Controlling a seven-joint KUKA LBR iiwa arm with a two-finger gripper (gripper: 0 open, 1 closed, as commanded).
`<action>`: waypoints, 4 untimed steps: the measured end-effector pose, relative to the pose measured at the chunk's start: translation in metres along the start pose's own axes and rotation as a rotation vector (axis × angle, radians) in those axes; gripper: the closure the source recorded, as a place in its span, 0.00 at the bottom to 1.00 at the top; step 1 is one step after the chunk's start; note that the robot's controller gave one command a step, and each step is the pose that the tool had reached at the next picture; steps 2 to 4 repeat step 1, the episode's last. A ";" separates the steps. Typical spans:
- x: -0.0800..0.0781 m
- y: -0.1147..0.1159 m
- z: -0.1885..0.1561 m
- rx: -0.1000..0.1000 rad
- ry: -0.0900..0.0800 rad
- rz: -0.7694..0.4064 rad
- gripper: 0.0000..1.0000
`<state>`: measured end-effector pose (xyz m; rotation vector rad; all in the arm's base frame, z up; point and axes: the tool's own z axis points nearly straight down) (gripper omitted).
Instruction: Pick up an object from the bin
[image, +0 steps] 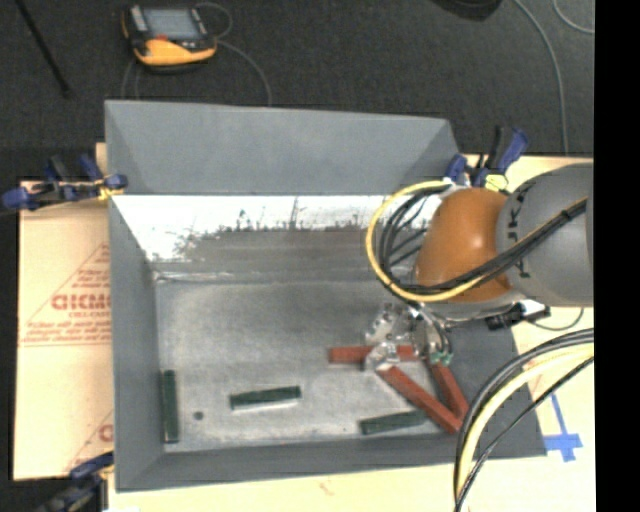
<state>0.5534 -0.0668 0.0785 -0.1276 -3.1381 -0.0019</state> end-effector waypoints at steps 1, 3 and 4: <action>0.005 -0.011 -0.163 0.003 -0.011 -0.020 1.00; 0.005 -0.011 -0.163 0.003 -0.011 -0.020 1.00; 0.005 -0.011 -0.163 0.003 -0.011 -0.020 1.00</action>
Offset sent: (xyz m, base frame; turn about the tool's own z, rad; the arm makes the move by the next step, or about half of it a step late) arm 0.0000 0.0000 0.0000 0.0000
